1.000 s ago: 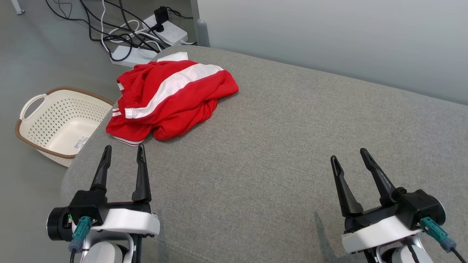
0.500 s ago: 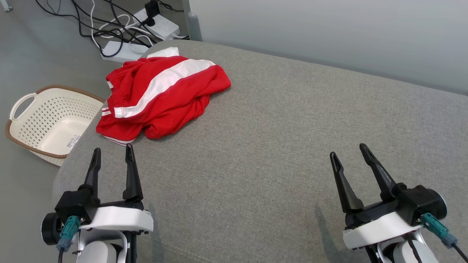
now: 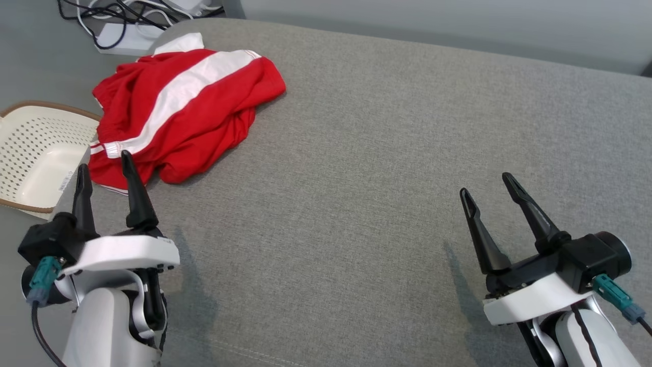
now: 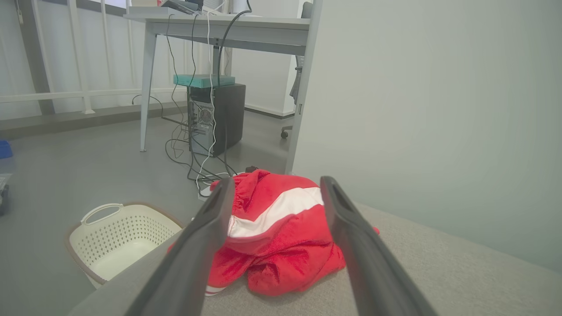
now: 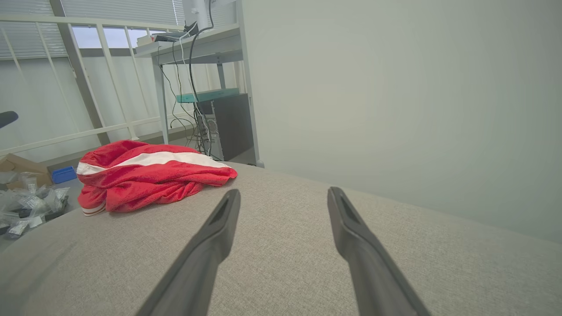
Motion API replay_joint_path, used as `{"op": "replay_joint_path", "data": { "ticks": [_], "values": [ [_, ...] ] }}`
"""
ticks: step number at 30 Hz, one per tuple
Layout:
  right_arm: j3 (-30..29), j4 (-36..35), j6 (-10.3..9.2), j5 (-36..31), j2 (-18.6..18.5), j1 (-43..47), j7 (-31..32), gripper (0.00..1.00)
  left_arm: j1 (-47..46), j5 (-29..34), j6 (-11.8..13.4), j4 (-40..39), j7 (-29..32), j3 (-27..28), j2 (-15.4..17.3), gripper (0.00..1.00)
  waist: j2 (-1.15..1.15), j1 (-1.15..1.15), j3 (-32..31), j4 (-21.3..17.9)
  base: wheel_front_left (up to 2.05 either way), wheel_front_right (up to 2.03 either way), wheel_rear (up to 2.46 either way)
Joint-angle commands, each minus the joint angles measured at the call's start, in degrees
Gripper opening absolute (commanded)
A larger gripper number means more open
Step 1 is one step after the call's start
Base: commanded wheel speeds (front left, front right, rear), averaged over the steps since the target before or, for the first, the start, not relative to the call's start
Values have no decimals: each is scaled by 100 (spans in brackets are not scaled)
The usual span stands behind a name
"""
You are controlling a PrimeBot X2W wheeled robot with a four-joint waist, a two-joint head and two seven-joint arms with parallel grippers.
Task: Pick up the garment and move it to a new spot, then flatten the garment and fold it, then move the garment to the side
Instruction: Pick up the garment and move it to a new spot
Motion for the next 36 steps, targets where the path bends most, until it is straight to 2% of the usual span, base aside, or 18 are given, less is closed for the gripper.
{"op": "replay_joint_path", "data": {
  "ticks": [1, 9, 16, 22, 30, 36],
  "values": [
    [145, -172, 8, 7, -87, -202, -76, 100, -347, -65, -6, -47, -33, 284, 123, 100, 0, 0, 212, -169, 0, 0, 0],
    [224, -215, 8, 7, -340, -519, -76, 100, -1020, 138, -90, 333, -33, 665, 123, 100, 0, 0, 722, -418, 0, 0, 0],
    [313, -232, 8, 11, -452, -713, -76, 100, -1563, 324, -199, 990, -33, 986, 123, 100, 0, 0, 1012, -537, 0, 0, 0],
    [373, -229, 8, 45, -495, -841, -76, 100, -1937, 603, -187, 1626, -33, 1316, 126, 100, 0, 0, 1162, -611, 0, 0, 0],
    [509, -242, 8, 88, -540, -987, -76, 100, -2410, 828, -220, 2474, -33, 1662, 301, 100, 0, 0, 1387, -707, 0, 0, 0],
    [556, -249, 8, 101, -565, -1079, -76, 100, -2626, 945, -218, 2743, -33, 1781, 411, 100, 0, 0, 1550, -796, 0, 0, 0]
  ]
}}
